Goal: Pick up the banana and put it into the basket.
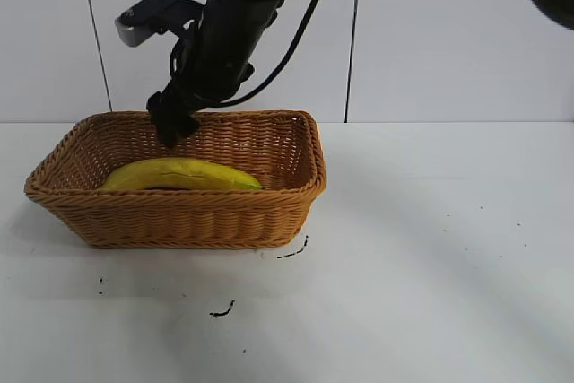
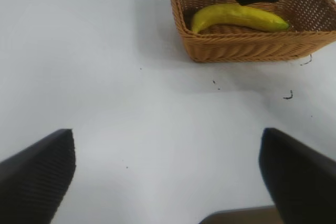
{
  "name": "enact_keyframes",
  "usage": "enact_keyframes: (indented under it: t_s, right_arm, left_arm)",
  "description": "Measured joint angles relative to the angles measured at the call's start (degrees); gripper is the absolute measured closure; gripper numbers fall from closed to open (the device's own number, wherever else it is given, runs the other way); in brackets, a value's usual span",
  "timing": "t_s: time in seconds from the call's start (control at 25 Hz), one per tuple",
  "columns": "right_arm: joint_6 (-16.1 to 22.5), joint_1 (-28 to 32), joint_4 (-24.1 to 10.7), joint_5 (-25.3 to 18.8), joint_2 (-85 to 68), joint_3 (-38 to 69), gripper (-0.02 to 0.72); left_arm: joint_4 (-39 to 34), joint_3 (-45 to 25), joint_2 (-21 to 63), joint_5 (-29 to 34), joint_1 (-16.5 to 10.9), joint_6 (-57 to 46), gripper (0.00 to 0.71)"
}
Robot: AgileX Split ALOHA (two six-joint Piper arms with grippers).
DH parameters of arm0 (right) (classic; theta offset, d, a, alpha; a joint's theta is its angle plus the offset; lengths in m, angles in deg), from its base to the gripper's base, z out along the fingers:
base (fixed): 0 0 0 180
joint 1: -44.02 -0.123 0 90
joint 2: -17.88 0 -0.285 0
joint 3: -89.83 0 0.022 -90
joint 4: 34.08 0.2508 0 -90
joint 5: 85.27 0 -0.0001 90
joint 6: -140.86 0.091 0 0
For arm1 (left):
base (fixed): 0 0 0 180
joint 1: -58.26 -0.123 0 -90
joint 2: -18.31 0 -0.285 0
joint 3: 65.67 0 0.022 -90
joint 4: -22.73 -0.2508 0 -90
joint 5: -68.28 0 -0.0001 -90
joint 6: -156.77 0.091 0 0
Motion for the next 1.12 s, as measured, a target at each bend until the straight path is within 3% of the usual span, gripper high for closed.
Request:
enact_keyframes:
  t_s: [0.16, 0.36, 0.6, 0.92, 1.12]
  right_arm:
    - [11.83, 1.33, -0.41, -3.62, -4.13, -0.04, 0.064]
    - [17.8, 4.97, 0.06, -11.15, -6.97, -0.04, 0.064]
    - [26.24, 14.36, 0.15, -15.81, -7.25, -0.04, 0.064]
    - [27.11, 28.18, -0.41, -20.38, -7.25, -0.04, 0.064]
    - [27.22, 33.34, -0.41, -24.12, -7.25, -0.04, 0.064]
  left_arm:
    - [0.0, 0.0, 0.0, 0.0, 0.0, 0.0, 0.02]
    - [0.0, 0.0, 0.0, 0.0, 0.0, 0.0, 0.02]
    - [0.0, 0.0, 0.0, 0.0, 0.0, 0.0, 0.02]
    - [0.0, 0.0, 0.0, 0.0, 0.0, 0.0, 0.02]
    - [0.0, 0.0, 0.0, 0.0, 0.0, 0.0, 0.02]
